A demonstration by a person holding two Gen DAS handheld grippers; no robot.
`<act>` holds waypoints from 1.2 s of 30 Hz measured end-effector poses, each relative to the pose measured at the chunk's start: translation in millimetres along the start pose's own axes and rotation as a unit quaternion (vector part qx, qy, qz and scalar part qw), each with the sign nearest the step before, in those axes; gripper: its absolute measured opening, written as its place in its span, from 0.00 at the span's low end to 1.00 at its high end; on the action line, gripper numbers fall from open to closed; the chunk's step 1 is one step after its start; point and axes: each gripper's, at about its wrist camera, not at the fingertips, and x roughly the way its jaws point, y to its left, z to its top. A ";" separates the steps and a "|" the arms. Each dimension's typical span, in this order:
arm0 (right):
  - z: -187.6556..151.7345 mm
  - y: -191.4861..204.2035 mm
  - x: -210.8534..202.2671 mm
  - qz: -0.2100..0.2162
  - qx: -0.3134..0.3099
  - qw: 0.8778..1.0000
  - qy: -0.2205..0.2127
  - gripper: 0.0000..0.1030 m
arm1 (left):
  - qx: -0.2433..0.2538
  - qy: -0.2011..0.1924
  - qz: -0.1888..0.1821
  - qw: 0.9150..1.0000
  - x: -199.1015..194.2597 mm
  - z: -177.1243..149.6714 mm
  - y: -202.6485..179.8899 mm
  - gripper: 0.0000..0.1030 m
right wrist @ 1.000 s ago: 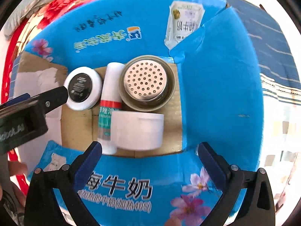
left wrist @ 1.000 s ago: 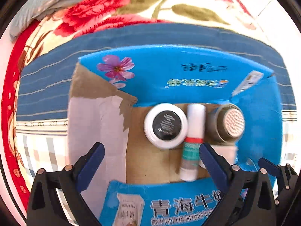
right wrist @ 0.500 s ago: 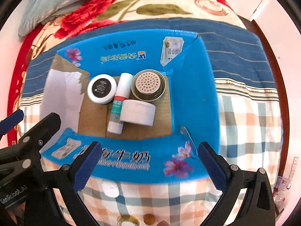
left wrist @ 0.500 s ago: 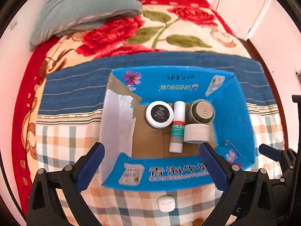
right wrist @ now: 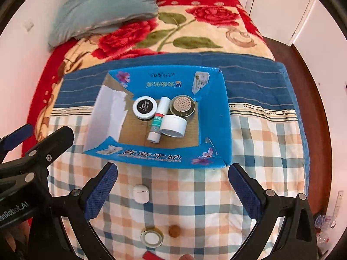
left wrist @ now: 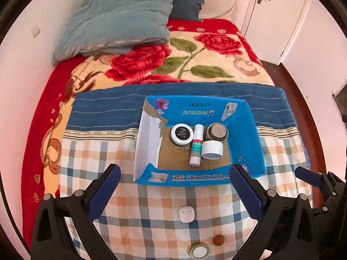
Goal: Organize rigid objects
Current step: 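Lower the left tool onto the gold-rimmed tin while the right tool lowers toward the red eraser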
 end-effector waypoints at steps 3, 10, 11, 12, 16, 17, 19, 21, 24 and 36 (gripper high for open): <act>-8.5 -0.5 -19.6 0.010 0.003 1.000 -0.009 1.00 | 0.003 -0.012 0.002 1.000 -16.6 -5.2 -4.3 1.00; -34.5 -9.1 -40.1 0.019 0.015 1.000 -0.009 1.00 | 0.000 0.003 0.013 1.000 -13.6 -33.6 -4.9 1.00; -40.6 -11.4 -35.5 0.018 0.016 1.000 0.001 1.00 | -0.003 0.014 0.014 1.000 -7.4 -41.2 -3.4 1.00; -48.4 -14.5 -28.6 0.019 0.020 1.000 0.014 1.00 | -0.008 0.033 0.015 0.999 2.6 -53.3 -0.4 1.00; -90.8 -26.0 16.3 0.026 0.029 0.996 0.081 1.00 | -0.030 0.105 0.022 0.994 46.8 -108.0 10.8 1.00; -105.9 -28.7 32.2 0.023 0.031 0.994 0.102 1.00 | -0.034 0.128 0.025 0.991 61.3 -124.8 13.3 1.00; -131.2 -31.5 57.3 0.023 0.032 0.990 0.137 1.00 | -0.039 0.164 0.022 0.985 84.2 -152.7 14.4 1.00; -162.6 -35.5 83.1 0.021 0.037 0.984 0.171 1.00 | -0.046 0.202 0.011 0.978 106.1 -181.8 11.8 1.00; -204.5 -46.1 111.0 0.014 0.051 0.977 0.209 1.00 | -0.039 0.242 -0.011 0.969 131.9 -217.4 -5.4 1.00; -266.6 -97.4 148.2 -0.048 0.121 0.961 0.244 0.99 | -0.006 0.330 -0.066 0.941 201.0 -276.8 -58.1 0.99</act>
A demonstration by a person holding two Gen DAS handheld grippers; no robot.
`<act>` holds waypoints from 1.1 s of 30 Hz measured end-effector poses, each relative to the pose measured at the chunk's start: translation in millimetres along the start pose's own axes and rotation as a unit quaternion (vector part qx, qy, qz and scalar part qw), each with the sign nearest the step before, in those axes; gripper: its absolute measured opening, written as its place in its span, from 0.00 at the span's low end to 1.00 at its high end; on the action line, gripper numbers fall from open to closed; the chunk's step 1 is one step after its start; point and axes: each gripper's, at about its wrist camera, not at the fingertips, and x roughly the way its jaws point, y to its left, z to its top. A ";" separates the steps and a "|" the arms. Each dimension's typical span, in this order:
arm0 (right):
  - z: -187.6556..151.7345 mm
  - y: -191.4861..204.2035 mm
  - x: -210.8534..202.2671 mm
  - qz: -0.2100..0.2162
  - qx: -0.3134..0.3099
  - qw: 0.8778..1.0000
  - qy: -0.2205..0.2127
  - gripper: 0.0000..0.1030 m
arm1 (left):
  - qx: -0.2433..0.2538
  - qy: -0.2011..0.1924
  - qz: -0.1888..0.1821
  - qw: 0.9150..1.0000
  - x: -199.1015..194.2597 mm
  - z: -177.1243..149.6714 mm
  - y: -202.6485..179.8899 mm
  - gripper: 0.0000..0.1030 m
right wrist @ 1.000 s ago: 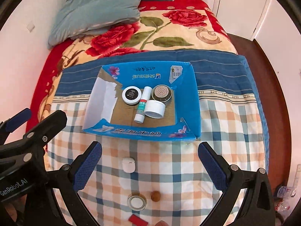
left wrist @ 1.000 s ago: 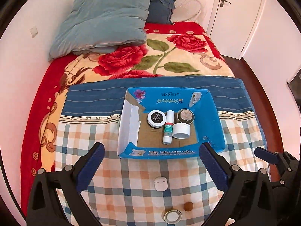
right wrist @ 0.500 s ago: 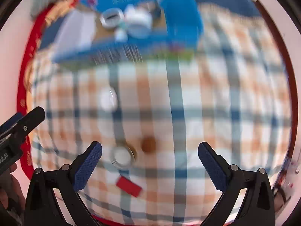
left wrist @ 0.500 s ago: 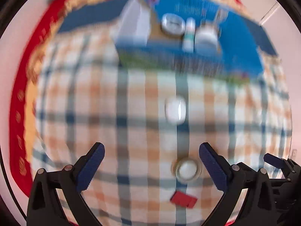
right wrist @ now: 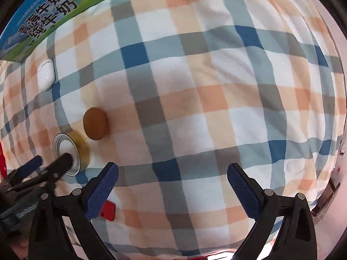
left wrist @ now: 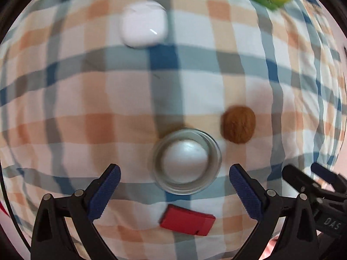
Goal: Organize rigid objects
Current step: 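Lower the left tool onto the gold-rimmed tin while the right tool lowers toward the red eraser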
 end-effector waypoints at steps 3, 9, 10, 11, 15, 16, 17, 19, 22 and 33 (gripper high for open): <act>-3.6 -5.1 2.3 -0.005 -0.004 1.000 -0.002 0.99 | 0.019 0.005 0.002 1.000 11.6 0.5 -10.3 0.91; -8.7 2.9 12.0 0.006 -0.036 0.999 0.010 0.99 | 0.028 -0.013 -0.001 1.000 14.4 2.3 -0.2 0.60; -11.0 8.5 14.0 0.008 -0.049 0.999 0.012 0.99 | 0.036 -0.022 0.012 0.999 9.9 0.0 2.4 0.60; -13.2 13.2 15.1 0.010 -0.058 0.998 0.014 0.99 | 0.044 -0.032 0.030 0.998 3.6 -3.0 6.7 0.60; -26.0 49.9 21.3 0.015 -0.132 0.991 0.025 0.99 | 0.032 -0.047 0.062 0.996 -15.0 -27.2 37.3 0.60; -31.6 61.8 22.1 0.013 -0.154 0.988 0.026 0.99 | 0.024 -0.047 0.069 0.996 -18.2 -36.3 48.2 0.60; -39.1 75.1 23.8 0.010 -0.185 0.982 0.028 0.99 | 0.014 -0.046 0.076 0.996 -21.0 -46.7 59.4 0.60; -56.4 99.5 27.9 0.009 -0.237 0.971 0.035 0.99 | -0.006 -0.040 0.086 0.995 -22.9 -66.6 79.1 0.60; -84.2 130.9 37.9 0.002 -0.299 0.953 0.052 0.99 | -0.039 -0.024 0.090 0.995 -17.4 -95.4 107.5 0.60; -91.8 134.5 58.7 0.011 -0.205 0.976 0.068 0.48 | -0.059 -0.037 0.068 0.995 -10.5 -104.1 118.4 0.60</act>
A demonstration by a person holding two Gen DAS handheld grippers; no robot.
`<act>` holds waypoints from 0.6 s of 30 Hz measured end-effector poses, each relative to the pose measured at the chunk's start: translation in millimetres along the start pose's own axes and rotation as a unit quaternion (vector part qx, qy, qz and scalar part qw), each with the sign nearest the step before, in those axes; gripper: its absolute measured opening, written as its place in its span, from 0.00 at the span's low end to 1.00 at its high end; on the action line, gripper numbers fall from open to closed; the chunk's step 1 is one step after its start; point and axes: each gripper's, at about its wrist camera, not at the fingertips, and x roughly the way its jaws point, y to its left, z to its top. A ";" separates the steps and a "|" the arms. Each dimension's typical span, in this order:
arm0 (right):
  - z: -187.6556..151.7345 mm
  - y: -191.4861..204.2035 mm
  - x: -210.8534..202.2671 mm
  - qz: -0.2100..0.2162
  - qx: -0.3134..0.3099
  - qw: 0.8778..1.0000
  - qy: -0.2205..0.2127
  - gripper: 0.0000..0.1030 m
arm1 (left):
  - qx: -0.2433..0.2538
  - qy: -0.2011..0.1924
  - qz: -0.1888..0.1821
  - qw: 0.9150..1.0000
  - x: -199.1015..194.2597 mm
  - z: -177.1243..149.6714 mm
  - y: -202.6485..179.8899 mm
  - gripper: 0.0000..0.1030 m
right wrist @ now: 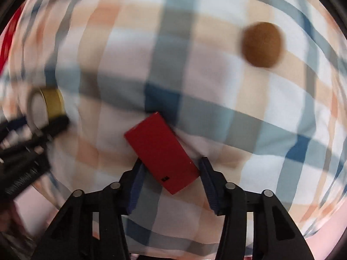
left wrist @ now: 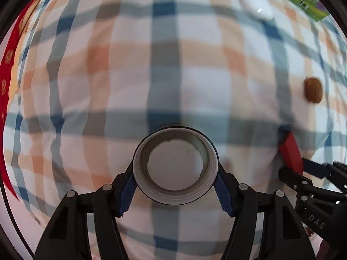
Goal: Organize rigid objects
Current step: 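Lower the left tool onto the gold-rimmed tin while the right tool lowers toward the red eraser, then close the left tool on the tin while the right tool grips the red eraser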
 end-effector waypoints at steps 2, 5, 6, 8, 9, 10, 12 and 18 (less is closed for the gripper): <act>1.0 -12.5 -11.3 0.005 0.034 0.999 -0.017 0.45 | 0.007 -0.008 -0.009 1.000 -3.7 11.5 -8.4 0.60; 3.2 -32.1 -25.9 0.025 0.079 0.996 -0.035 0.44 | 0.018 -0.016 -0.019 1.000 -4.1 27.7 -23.7 0.60; 4.0 -38.3 -28.6 0.036 0.089 0.995 -0.037 0.44 | 0.022 -0.018 -0.019 0.999 -3.7 31.7 -27.7 0.60; 5.8 -49.5 -33.9 0.050 0.108 0.992 -0.042 0.29 | 0.033 -0.020 -0.014 0.999 -1.8 34.5 -32.9 0.60; 7.7 -54.0 -34.5 0.055 0.113 0.991 -0.040 0.26 | 0.036 -0.018 -0.011 0.999 0.8 36.5 -34.4 0.60; 10.3 -59.8 -33.2 0.073 0.119 0.990 -0.033 0.26 | 0.038 -0.015 -0.011 0.999 2.0 39.7 -40.2 0.60; 14.3 -74.3 -29.7 0.091 0.142 0.985 -0.029 0.26 | 0.040 -0.011 -0.011 0.999 5.5 42.7 -41.4 0.60; 29.1 -91.2 -13.2 0.116 0.148 0.982 -0.018 0.30 | 0.050 -0.008 -0.009 0.999 19.5 45.4 -39.0 0.60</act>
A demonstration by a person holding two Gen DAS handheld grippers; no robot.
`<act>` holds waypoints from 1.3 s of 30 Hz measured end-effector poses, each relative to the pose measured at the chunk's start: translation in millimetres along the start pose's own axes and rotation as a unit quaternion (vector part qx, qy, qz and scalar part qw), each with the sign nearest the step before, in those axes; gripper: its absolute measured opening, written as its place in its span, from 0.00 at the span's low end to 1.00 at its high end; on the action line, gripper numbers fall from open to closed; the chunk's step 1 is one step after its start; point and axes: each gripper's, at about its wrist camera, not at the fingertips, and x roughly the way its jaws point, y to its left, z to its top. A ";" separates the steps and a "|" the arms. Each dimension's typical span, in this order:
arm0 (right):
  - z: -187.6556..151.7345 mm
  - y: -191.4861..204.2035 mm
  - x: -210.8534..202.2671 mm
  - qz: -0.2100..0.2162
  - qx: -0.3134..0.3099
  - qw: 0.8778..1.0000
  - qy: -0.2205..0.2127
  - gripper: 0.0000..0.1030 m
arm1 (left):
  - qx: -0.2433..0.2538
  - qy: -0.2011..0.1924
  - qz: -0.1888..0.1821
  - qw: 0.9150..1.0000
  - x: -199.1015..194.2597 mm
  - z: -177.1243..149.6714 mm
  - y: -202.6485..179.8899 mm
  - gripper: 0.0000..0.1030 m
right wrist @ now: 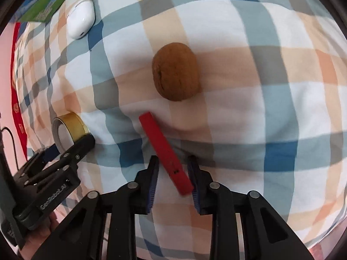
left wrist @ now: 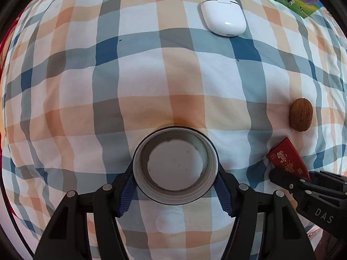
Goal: Organize rigid objects
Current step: 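Close the left tool on the tin while the right tool grips the red eraser, then carry the tin into the box with the left tool while the right tool carries the eraser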
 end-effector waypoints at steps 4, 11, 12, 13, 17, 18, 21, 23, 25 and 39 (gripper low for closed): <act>4.7 7.3 -5.1 0.007 -0.030 0.999 -0.024 0.11 | 0.001 -0.003 -0.004 1.000 -6.6 7.5 -24.9 0.60; -4.8 30.4 -47.5 0.000 -0.045 0.996 -0.076 0.11 | 0.001 -0.029 -0.024 0.999 -58.9 16.6 -26.2 0.60; -7.9 27.5 -52.1 0.001 -0.046 0.996 -0.082 0.11 | 0.002 -0.035 -0.026 0.999 -66.4 17.3 -27.5 0.60; -14.6 30.1 -54.7 -0.002 -0.048 0.995 -0.089 0.11 | 0.002 -0.043 -0.028 0.999 -75.1 18.7 -29.6 0.60; -10.5 36.3 -87.2 -0.016 -0.058 0.991 -0.119 0.11 | 0.007 -0.076 -0.031 0.997 -111.1 26.4 -38.4 0.60; -8.6 35.8 -93.3 -0.017 -0.058 0.990 -0.125 0.11 | 0.009 -0.083 -0.032 0.996 -119.6 28.9 -40.8 0.60; -2.6 37.1 -118.9 -0.031 -0.069 0.986 -0.145 0.11 | 0.013 -0.106 -0.038 0.993 -148.4 38.2 -47.0 0.60; -1.8 30.5 -143.1 -0.030 -0.069 0.985 -0.155 0.11 | 0.016 -0.118 -0.039 0.992 -165.2 46.3 -51.8 0.60; 1.7 29.1 -158.0 -0.026 -0.064 0.985 -0.160 0.11 | 0.017 -0.133 -0.040 0.990 -179.3 52.6 -55.1 0.60; 53.2 56.1 -254.0 0.014 -0.047 0.971 -0.235 0.11 | 0.013 -0.204 -0.066 0.977 -258.3 135.5 -59.8 0.60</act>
